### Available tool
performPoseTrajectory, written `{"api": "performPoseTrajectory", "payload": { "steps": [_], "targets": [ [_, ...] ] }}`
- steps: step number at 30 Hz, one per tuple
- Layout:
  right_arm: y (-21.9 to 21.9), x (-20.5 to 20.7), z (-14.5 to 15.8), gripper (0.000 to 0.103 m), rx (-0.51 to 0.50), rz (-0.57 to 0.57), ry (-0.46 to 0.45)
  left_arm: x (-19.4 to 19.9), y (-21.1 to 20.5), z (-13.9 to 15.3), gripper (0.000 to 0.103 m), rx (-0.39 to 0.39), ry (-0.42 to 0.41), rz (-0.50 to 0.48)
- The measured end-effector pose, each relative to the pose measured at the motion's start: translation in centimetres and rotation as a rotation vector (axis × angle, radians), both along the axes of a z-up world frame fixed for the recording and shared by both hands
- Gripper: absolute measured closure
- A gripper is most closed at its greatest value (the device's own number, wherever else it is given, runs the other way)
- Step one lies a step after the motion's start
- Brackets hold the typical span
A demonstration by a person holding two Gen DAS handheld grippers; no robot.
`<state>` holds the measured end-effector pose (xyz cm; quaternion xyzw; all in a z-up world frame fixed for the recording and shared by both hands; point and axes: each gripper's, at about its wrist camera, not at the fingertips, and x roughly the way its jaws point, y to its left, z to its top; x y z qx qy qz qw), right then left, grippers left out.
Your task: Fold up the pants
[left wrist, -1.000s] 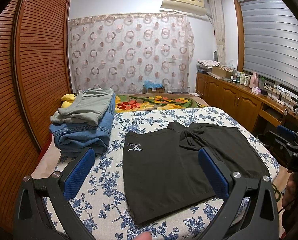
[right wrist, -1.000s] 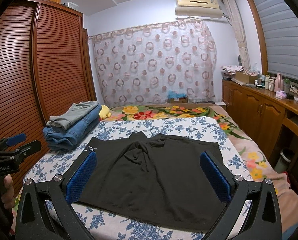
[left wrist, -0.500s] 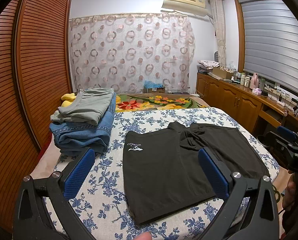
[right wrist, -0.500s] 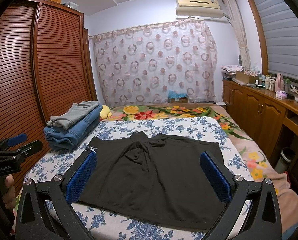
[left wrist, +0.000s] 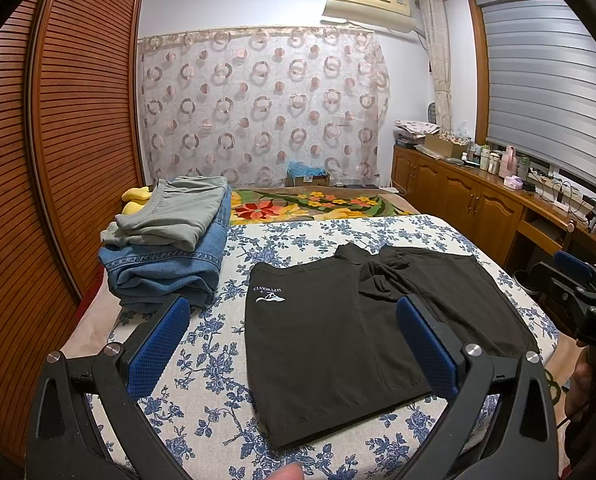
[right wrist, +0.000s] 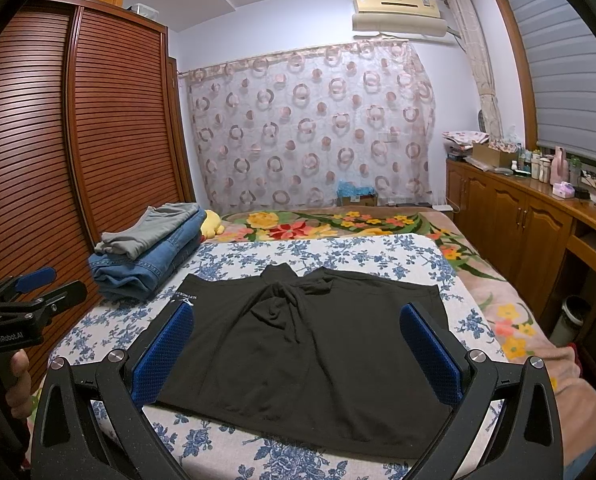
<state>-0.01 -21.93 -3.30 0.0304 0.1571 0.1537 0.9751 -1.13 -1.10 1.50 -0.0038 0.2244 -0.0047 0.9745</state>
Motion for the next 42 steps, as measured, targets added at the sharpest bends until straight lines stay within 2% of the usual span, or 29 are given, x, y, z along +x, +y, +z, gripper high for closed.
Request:
{"api": "performPoseTrajectory", "payload": {
  "steps": [21, 31, 42],
  "targets": [
    [0.2, 0.0, -0.1, 0.000, -0.001, 0.004, 0.001, 0.0, 0.0, 0.0, 0.000, -0.004, 0.005, -0.002],
    [-0.1, 1.4, -0.7, 0.000, -0.015, 0.006, 0.051, 1.2, 1.0, -2.8, 0.000, -0.031, 0.107, 0.008],
    [-0.2, 2.3, -1.4, 0.000, -0.039, 0.002, 0.089, 2.0, 2.6, -5.4, 0.000, -0.051, 0.168, 0.008]
  ]
}}
